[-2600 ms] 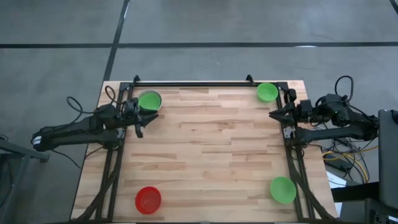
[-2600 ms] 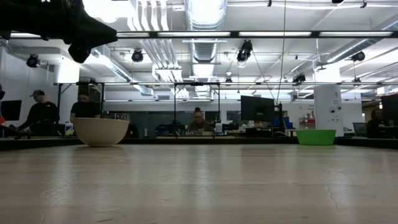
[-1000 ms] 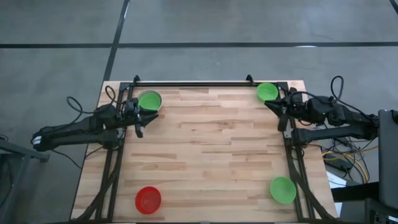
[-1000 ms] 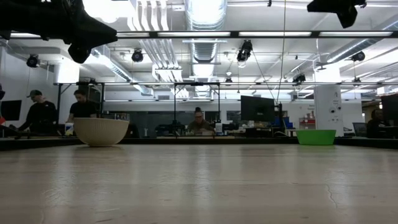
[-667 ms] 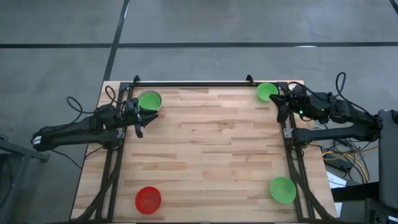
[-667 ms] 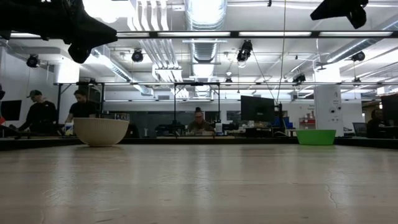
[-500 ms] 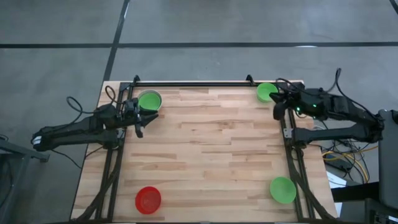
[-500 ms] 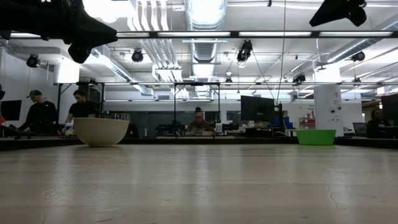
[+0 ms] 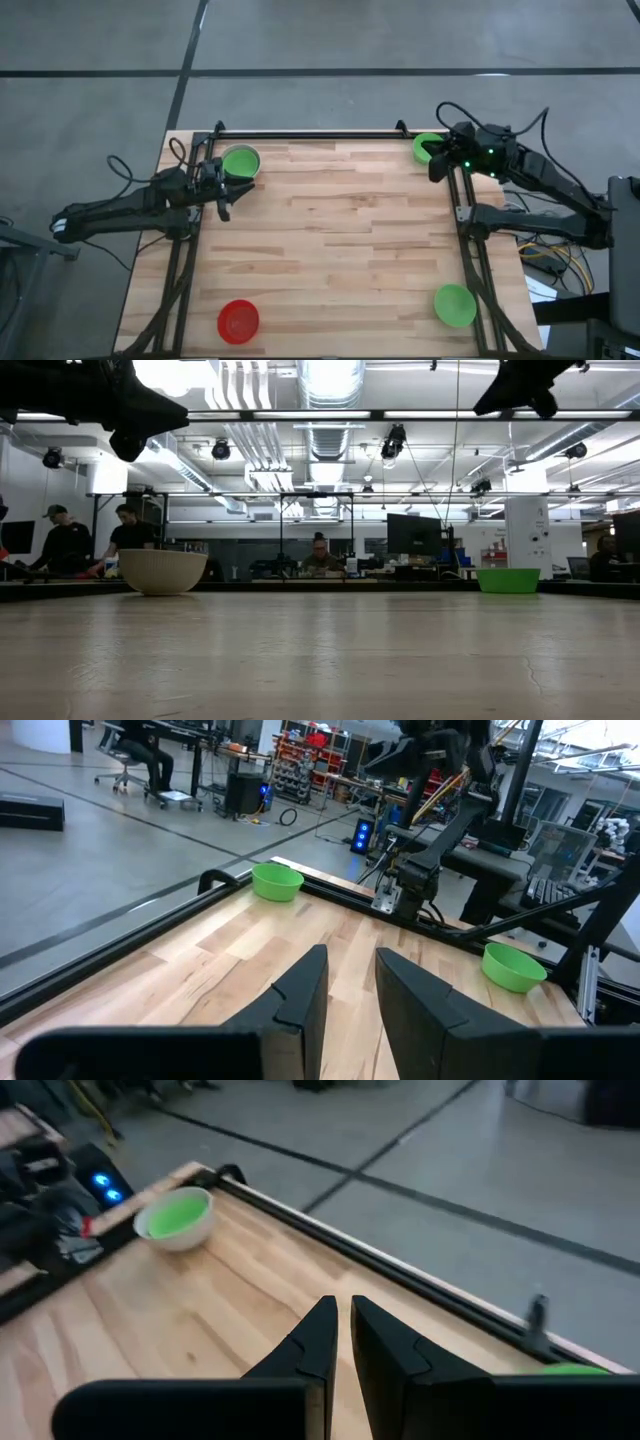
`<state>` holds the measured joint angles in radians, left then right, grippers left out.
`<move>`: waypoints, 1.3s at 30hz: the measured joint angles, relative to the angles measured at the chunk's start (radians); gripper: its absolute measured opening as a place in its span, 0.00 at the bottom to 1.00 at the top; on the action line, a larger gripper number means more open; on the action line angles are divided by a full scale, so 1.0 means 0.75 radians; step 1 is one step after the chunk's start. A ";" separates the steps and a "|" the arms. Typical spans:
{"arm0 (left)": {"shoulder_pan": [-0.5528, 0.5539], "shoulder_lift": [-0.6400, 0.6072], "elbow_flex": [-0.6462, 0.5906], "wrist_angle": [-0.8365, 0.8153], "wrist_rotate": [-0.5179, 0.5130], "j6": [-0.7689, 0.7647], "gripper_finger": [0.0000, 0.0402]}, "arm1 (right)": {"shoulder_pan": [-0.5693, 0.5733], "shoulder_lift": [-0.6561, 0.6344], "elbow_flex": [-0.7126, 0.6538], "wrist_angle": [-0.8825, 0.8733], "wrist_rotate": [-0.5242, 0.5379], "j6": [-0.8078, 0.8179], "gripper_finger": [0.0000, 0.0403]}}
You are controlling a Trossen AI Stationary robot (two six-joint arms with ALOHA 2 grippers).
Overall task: Nest bowls inside each other
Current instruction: Stack the top green bowl on the stacked green bowl
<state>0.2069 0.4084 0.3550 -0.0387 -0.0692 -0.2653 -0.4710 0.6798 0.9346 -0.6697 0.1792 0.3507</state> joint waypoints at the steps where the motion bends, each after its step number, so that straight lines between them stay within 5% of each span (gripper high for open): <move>1: 0.000 0.000 0.000 0.000 0.000 0.000 0.23 | -0.032 -0.013 -0.034 0.046 -0.041 -0.007 0.08; 13: 0.000 0.000 0.000 0.000 0.000 0.000 0.23 | -0.451 0.016 -0.160 0.164 -0.512 0.114 0.08; 27: 0.000 0.000 0.000 0.000 0.000 0.000 0.23 | -0.612 0.263 -0.154 -0.012 -0.527 0.257 0.08; 39: 0.000 0.000 0.000 0.000 0.000 0.000 0.23 | -0.732 0.603 0.106 -0.337 -0.520 0.222 0.08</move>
<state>0.2066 0.4082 0.3550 -0.0383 -0.0692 -0.2649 -1.0198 1.1317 1.0143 -0.9227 -0.2108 0.5175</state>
